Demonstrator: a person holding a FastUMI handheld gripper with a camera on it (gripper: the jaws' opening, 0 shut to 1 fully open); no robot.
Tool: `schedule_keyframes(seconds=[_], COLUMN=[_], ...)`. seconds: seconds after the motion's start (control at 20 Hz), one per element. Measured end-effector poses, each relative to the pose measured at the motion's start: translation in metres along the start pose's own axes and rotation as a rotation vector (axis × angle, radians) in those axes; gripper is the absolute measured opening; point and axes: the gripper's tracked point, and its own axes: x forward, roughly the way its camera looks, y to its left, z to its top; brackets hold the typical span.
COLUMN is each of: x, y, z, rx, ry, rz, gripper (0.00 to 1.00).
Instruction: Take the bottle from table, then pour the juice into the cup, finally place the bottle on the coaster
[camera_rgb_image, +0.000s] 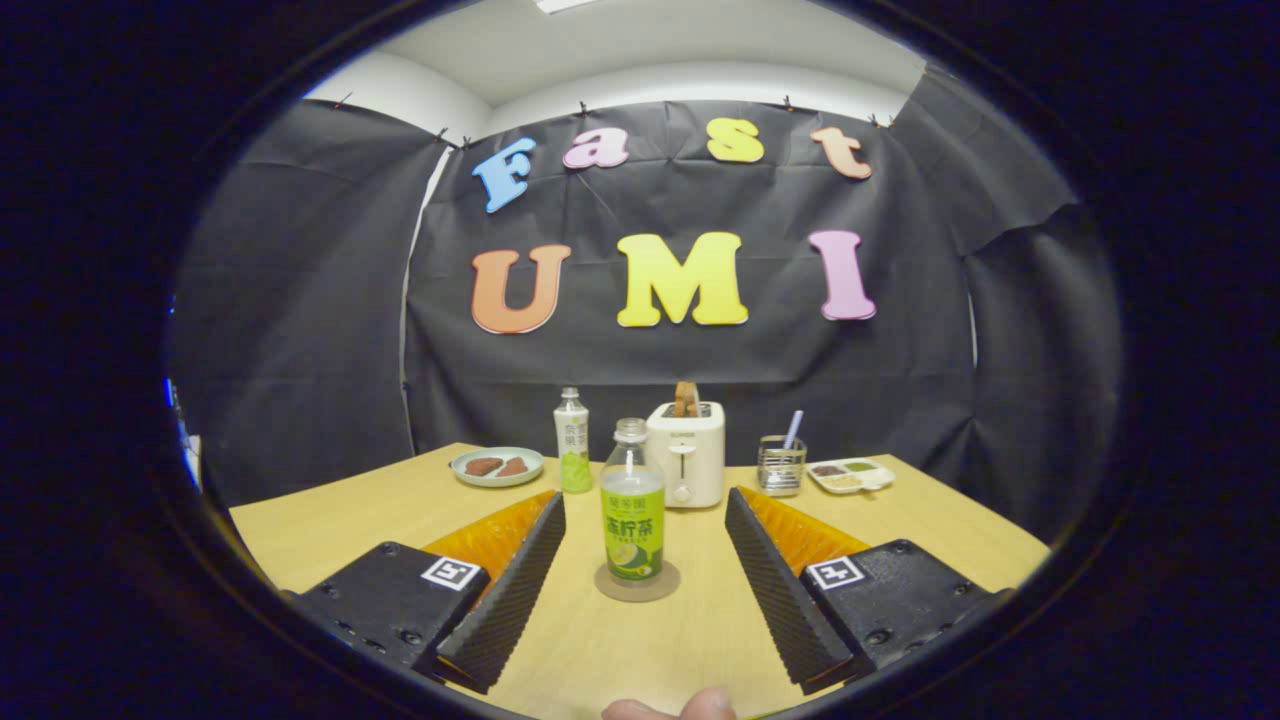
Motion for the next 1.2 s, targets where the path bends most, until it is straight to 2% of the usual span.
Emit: schedule_keyframes(seconds=[0.2,0.45,0.8,1.0,1.2], x=[-0.066,-0.118,-0.138,-0.14,-0.131], y=[-0.028,-0.054,-0.092,-0.107,-0.1], z=[-0.005,-0.011,-0.022,-0.032,-0.036], rx=[-0.082,-0.063,0.049,0.014,-0.039], ry=[0.013,0.002,-0.022,-0.027,-0.031], rz=[-0.053,-0.087,-0.107,-0.103,-0.058], gripper=[1.0,1.0,1.0,1.0,1.0])
